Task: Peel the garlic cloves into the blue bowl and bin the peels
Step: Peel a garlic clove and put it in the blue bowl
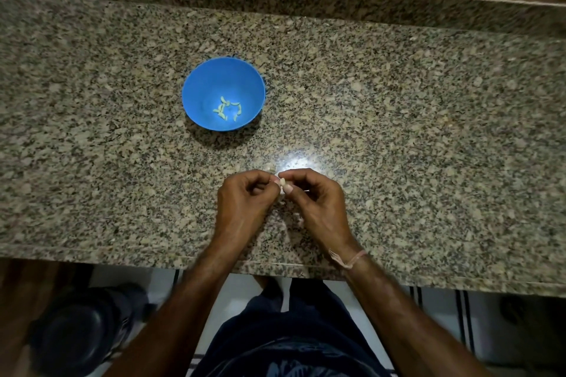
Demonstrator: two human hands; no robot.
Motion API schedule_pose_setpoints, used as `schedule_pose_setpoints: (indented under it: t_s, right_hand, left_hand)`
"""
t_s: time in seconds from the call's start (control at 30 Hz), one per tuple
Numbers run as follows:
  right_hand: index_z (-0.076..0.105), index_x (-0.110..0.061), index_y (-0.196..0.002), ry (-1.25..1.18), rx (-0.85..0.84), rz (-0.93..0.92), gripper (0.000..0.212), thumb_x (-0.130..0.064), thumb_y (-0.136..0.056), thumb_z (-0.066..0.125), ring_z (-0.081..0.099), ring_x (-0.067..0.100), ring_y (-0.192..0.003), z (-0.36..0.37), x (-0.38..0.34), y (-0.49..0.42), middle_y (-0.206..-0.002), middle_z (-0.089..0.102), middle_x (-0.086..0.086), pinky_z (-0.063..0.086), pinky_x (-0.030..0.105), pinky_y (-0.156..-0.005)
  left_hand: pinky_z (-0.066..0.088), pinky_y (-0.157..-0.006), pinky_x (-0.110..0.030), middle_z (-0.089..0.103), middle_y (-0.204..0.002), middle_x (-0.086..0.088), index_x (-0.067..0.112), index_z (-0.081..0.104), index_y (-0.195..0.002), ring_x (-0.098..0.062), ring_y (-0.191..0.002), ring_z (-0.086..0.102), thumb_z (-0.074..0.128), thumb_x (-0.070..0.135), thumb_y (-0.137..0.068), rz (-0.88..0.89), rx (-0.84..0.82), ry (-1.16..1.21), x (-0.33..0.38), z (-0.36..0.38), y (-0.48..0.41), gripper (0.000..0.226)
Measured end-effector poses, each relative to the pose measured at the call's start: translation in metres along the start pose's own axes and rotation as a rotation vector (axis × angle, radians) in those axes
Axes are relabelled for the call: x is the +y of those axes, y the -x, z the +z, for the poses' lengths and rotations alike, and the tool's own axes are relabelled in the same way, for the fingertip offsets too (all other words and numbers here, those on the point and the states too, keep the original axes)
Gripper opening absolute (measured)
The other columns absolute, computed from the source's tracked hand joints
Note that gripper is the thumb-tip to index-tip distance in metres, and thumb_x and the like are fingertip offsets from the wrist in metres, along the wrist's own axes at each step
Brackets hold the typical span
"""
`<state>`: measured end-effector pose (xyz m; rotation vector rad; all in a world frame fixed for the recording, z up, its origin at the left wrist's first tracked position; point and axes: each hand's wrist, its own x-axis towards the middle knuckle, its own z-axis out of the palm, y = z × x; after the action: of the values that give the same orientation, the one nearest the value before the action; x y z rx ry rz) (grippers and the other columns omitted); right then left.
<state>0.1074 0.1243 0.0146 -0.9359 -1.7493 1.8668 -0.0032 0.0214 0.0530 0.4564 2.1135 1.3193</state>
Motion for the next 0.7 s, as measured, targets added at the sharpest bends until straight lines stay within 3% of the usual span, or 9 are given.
schedule_pose_setpoints:
  t_s: [0.17, 0.27, 0.37, 0.53, 0.7]
  right_hand:
    - [0.077, -0.01, -0.11, -0.021, -0.02, 0.005, 0.016, -0.004, -0.096, 0.072, 0.074, 0.026, -0.104, -0.005, 0.0, -0.005, -0.106, 0.078, 0.004, 0.06, 0.055, -0.093]
    - [0.076, -0.009, -0.11, -0.046, -0.017, 0.02, 0.016, -0.004, -0.095, 0.072, 0.074, 0.028, -0.104, -0.009, 0.0, -0.007, -0.105, 0.078, 0.006, 0.059, 0.056, -0.094]
    - [0.075, -0.01, -0.11, -0.062, -0.01, 0.012, 0.016, -0.004, -0.095, 0.073, 0.072, 0.031, -0.104, -0.011, 0.0, -0.008, -0.105, 0.077, 0.007, 0.058, 0.059, -0.094]
    - [0.073, -0.013, -0.107, -0.064, -0.019, 0.026, 0.018, -0.005, -0.092, 0.076, 0.07, 0.033, -0.1, -0.014, -0.003, -0.008, -0.103, 0.075, 0.006, 0.058, 0.057, -0.094]
    - [0.072, -0.006, -0.106, -0.119, -0.034, 0.047, 0.016, -0.001, -0.092, 0.075, 0.07, 0.033, -0.103, -0.013, -0.005, -0.003, -0.105, 0.074, 0.01, 0.06, 0.049, -0.094]
  left_hand:
    - [0.045, -0.057, -0.015, 0.067, -0.065, 0.01, 0.017, 0.077, -0.087, 0.002, -0.058, 0.057, 0.075, 0.019, -0.09, 0.009, 0.005, -0.032, -0.002, 0.009, -0.003, 0.004]
    - [0.05, -0.061, -0.017, 0.071, -0.072, 0.01, 0.017, 0.078, -0.093, -0.003, -0.066, 0.064, 0.074, 0.02, -0.092, 0.007, 0.004, 0.006, -0.003, 0.012, -0.003, 0.005]
    - [0.06, -0.077, -0.027, 0.077, -0.09, 0.0, 0.016, 0.077, -0.102, -0.017, -0.087, 0.073, 0.075, 0.015, -0.093, -0.004, -0.025, 0.14, -0.003, 0.014, 0.0, 0.009]
    - [0.057, -0.078, -0.023, 0.074, -0.092, -0.007, 0.008, 0.072, -0.101, -0.014, -0.085, 0.068, 0.072, 0.002, -0.092, 0.015, -0.074, 0.243, -0.001, 0.014, 0.001, 0.01]
    - [0.053, -0.074, -0.02, 0.071, -0.088, 0.002, 0.013, 0.071, -0.094, -0.01, -0.083, 0.063, 0.073, 0.003, -0.091, 0.118, -0.071, 0.122, -0.002, 0.012, 0.002, 0.011]
